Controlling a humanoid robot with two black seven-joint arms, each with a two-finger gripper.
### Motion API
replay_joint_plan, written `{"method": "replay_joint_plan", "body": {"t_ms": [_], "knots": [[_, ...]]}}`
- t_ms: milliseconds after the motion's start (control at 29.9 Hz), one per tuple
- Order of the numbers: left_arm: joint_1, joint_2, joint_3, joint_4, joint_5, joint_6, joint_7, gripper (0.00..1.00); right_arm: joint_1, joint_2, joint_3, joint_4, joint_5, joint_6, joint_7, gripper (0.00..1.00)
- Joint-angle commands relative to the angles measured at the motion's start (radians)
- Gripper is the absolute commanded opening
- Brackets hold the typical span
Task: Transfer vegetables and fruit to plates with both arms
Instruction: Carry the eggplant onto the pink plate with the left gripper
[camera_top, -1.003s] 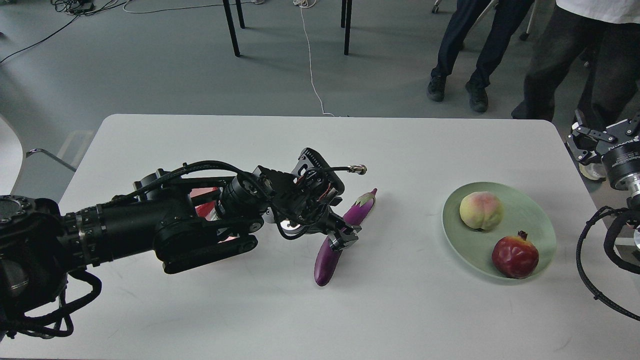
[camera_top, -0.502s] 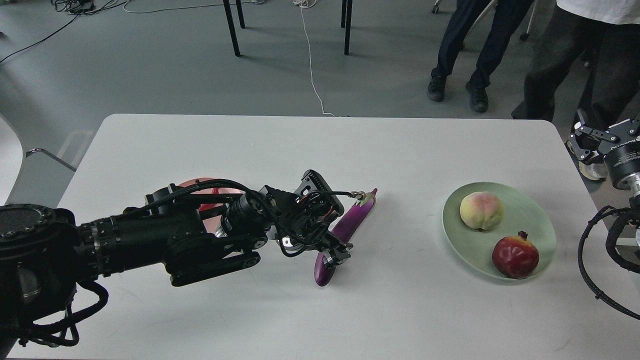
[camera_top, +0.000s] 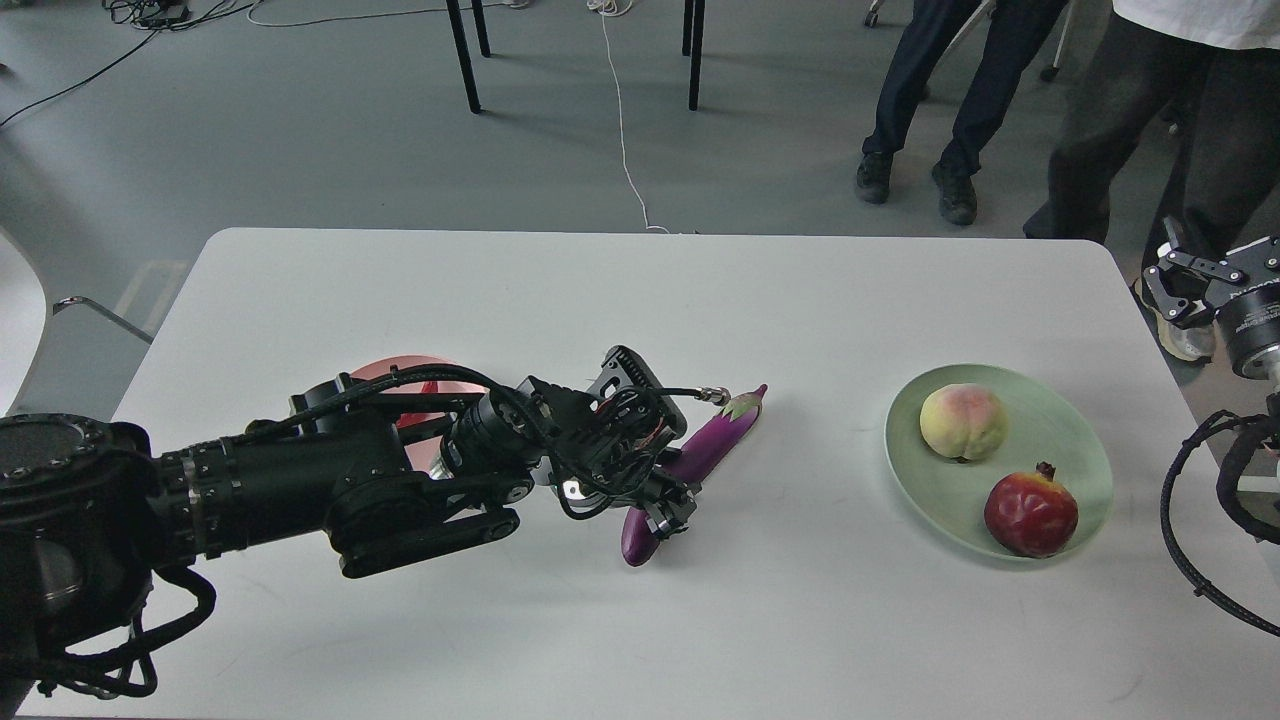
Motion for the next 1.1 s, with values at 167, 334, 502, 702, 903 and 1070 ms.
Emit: {"method": "replay_joint_plan", "body": {"t_ms": [167, 334, 502, 702, 903, 1070], "knots": [[-0.076, 0.109, -0.038, -0.077, -0.017, 0.000, -0.007, 0.20, 0.004, 0.000, 0.000, 0.000, 0.000, 0.000, 0.000, 0.99], [-0.080, 0.358, -0.078, -0.238, -0.035, 0.000, -0.033, 0.20, 0.009, -0.002, 0.000, 0.000, 0.000, 0.000, 0.000, 0.99], [-0.066, 0.565, -0.072, -0.295, -0.034, 0.000, -0.102, 0.20, 0.007, -0.005, -0.002, -0.003, -0.001, 0.000, 0.000, 0.99], [-0.011, 0.677, -0.061, -0.293, -0.034, 0.000, -0.134, 0.20, 0.009, -0.003, -0.002, -0.009, -0.001, 0.000, 0.000, 0.99], [0.059, 0.715, -0.059, -0.293, -0.026, 0.010, -0.136, 0.21, 0.011, -0.005, -0.003, -0.011, -0.005, 0.000, 0.000, 0.99], [0.081, 0.757, -0.061, -0.293, -0.027, 0.031, -0.151, 0.21, 0.015, -0.006, -0.003, -0.011, -0.008, 0.000, 0.000, 0.99]]}}
